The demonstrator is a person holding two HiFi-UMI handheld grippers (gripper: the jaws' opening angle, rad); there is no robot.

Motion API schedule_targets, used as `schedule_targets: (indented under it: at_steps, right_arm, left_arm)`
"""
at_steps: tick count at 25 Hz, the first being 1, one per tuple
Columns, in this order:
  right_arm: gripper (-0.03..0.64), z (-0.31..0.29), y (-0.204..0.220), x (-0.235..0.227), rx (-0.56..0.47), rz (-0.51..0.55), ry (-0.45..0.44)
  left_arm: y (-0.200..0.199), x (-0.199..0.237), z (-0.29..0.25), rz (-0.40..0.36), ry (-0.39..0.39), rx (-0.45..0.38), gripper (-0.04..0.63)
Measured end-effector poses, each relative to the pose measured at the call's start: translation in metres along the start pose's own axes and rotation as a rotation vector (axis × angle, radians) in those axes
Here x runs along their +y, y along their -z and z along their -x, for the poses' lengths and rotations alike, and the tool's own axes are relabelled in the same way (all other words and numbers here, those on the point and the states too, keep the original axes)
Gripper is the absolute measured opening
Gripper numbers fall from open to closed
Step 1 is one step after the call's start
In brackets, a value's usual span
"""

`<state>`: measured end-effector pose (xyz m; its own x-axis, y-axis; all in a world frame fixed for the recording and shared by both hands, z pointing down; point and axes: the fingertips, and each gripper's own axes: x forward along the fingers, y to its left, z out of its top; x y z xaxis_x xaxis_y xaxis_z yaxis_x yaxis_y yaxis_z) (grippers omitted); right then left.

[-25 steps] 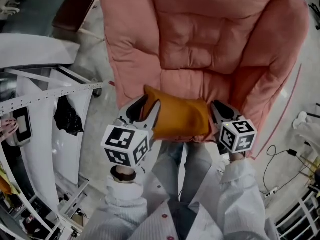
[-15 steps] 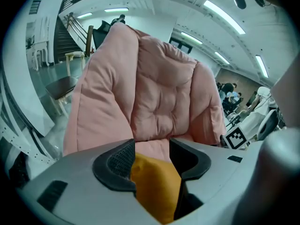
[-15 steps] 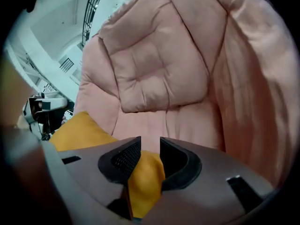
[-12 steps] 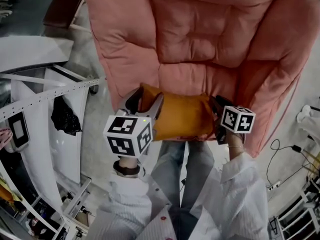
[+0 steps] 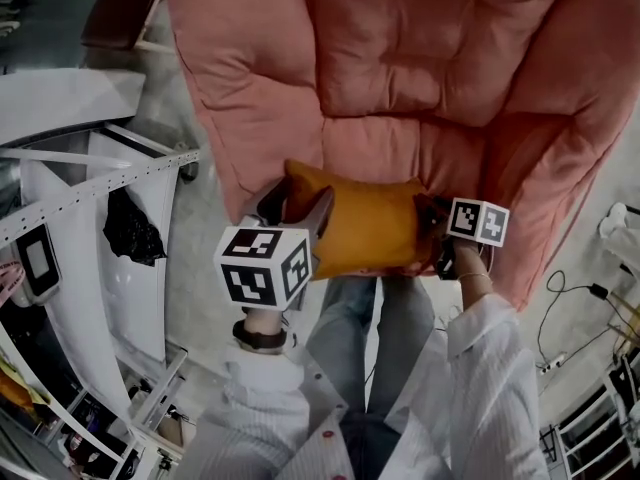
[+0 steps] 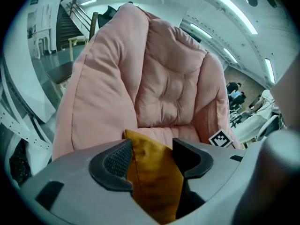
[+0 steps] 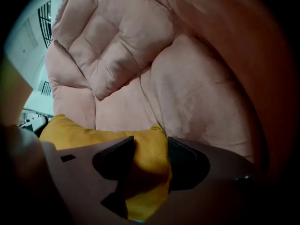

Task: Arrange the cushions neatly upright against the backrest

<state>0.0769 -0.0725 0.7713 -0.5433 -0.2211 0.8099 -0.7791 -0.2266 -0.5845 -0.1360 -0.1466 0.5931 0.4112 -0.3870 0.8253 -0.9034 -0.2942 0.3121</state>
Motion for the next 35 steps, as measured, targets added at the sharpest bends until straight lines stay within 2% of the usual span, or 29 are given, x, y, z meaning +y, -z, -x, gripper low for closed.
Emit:
schedule_targets:
  at_steps: [4, 11, 14, 16, 21, 28, 35]
  right_arm:
    - [0.189, -0.006, 0.003, 0.001, 0.037, 0.019, -0.002]
    - [0.185, -0.009, 0.007, 0.004, 0.081, -0.024, -0.061]
    - [0.12, -0.009, 0.007, 0.008, 0.082, -0.003, -0.048]
    - [0.081, -0.009, 0.008, 0.01, 0.083, 0.014, -0.032]
    - [0.046, -0.006, 0.009, 0.011, 0.087, 0.057, -0.001]
    - [0.035, 0.008, 0.009, 0.014, 0.024, 0.015, 0.009]
    - [0.029, 0.042, -0.001, 0.02, -0.084, 0.061, 0.048]
  left_arm:
    - [0.003, 0.002, -0.003, 0.003, 0.001, 0.021, 0.265]
    - [0.011, 0.004, -0.007, 0.029, -0.005, 0.071, 0.262]
    - [0.012, 0.004, -0.007, 0.039, 0.01, 0.084, 0.228]
    - [0.013, 0.002, -0.006, 0.018, 0.009, 0.092, 0.201]
    - [0.015, -0.003, -0.005, -0.026, 0.011, 0.099, 0.15]
    - [0.014, -0.007, 0.005, -0.036, 0.03, 0.111, 0.121]
    - [0.011, -0.013, 0.015, -0.024, 0.055, 0.083, 0.107]
